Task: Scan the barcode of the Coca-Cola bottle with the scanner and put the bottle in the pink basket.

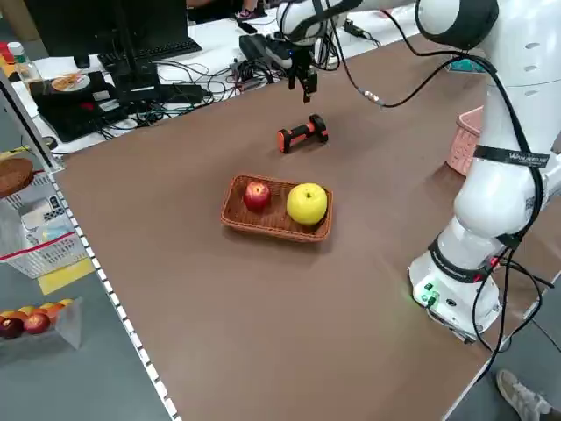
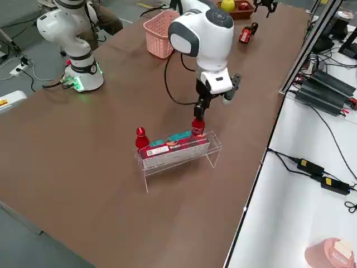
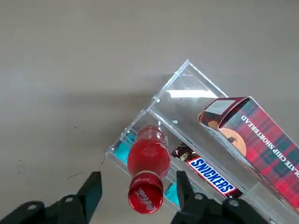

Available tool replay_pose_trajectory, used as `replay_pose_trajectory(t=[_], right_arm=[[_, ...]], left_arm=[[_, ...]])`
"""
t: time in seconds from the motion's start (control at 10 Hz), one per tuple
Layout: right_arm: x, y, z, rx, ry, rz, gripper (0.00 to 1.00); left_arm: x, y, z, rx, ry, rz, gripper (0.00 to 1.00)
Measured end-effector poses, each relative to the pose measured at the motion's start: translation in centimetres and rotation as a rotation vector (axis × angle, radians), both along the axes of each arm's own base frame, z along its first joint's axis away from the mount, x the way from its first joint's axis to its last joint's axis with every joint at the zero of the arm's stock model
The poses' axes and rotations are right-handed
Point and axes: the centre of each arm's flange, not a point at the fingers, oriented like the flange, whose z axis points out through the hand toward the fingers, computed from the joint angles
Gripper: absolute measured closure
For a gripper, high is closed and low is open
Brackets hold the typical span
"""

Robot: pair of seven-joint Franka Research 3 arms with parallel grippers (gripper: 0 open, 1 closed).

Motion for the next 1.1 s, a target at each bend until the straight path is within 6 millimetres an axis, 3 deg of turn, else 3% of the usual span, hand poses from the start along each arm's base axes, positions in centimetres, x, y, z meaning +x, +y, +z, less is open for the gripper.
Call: replay_pose_trajectory(t=[0.5, 0.7, 0.9, 1.1], right_arm=[[0.0, -0.5, -0.9, 0.002, 0.013, -0.005, 0.41], [0.0, -0.6, -1.0, 0.003, 0.016, -0.005, 0.52], [0.0, -0.6, -1.3, 0.004, 0.021, -0.006, 0.61], [0.0, -0.9, -1.6, 0.005, 0.027, -0.009, 0.6]], left_arm=[[-1.9, 0.2, -4.2, -0.001, -0.019, -0.035, 0.0], [-2.5, 0.3, -5.4, -0.002, -0.042, -0.033, 0.0], [-2.6, 0.4, -5.7, -0.003, -0.054, -0.039, 0.0], [-2.5, 0.5, -5.6, -0.004, -0.059, -0.063, 0.0]])
